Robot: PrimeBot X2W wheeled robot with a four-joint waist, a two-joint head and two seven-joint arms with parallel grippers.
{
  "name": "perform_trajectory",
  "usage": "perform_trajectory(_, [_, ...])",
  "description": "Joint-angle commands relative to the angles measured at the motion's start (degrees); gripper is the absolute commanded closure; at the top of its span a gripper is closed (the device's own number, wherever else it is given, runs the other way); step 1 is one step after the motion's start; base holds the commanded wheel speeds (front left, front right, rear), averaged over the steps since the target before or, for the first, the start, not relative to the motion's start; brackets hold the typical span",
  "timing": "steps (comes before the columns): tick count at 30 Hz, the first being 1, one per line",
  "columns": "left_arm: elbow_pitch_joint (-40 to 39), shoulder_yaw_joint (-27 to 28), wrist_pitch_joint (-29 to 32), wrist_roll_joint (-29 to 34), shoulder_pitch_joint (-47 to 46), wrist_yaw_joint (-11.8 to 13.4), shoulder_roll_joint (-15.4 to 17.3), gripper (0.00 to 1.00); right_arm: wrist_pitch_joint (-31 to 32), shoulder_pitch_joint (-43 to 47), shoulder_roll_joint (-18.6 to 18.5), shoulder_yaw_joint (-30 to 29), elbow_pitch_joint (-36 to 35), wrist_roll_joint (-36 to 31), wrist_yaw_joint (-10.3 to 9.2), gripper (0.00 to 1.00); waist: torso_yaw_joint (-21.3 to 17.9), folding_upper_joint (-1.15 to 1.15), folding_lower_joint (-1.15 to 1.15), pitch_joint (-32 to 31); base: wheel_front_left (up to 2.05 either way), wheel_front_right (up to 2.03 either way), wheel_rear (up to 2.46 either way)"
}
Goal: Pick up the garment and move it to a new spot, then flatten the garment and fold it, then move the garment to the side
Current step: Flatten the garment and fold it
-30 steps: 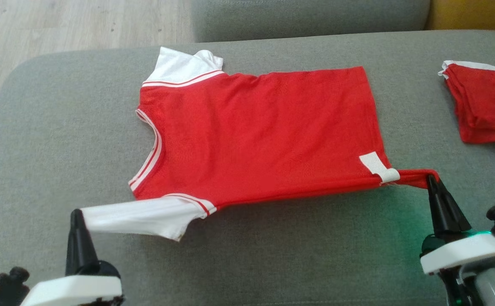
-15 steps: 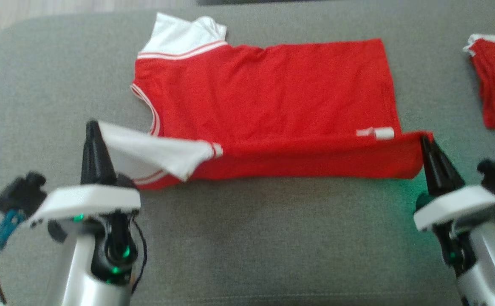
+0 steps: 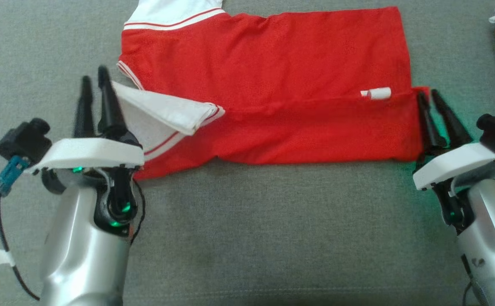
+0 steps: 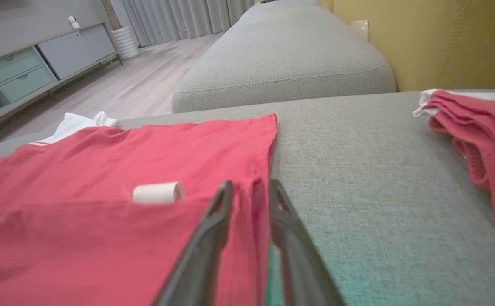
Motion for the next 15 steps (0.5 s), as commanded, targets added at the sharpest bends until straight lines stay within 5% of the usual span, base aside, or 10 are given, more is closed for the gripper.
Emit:
perform_trajectory(1, [-2.39,2.37,-0.3,1.98,-1.62,-0.71,1.04,0.0,-1.38,-0.97,-0.62,0.94,-1.21,0.17,0.25,0.0,0.11,0.0,-0.02,-0.09,0.0,0.0,0.0])
perform_trajectory(8, [-7.89,2.35,-0.3,13.63,7.99,-1.69,1.04,0.0,-4.25,1.56,0.66,0.09,-1.56,0.94,0.25,0.0,-0.12,0.0,-0.02,-2.51,0.0,0.0,0.0])
perform_trajectory(15, [0.96,0.33,-0.3,18.26,15.03,-0.8,1.36,0.0,-4.85,4.8,1.82,0.02,-1.94,1.39,0.25,0.0,-0.47,0.0,-0.02,-3.91,0.0,0.0,0.0])
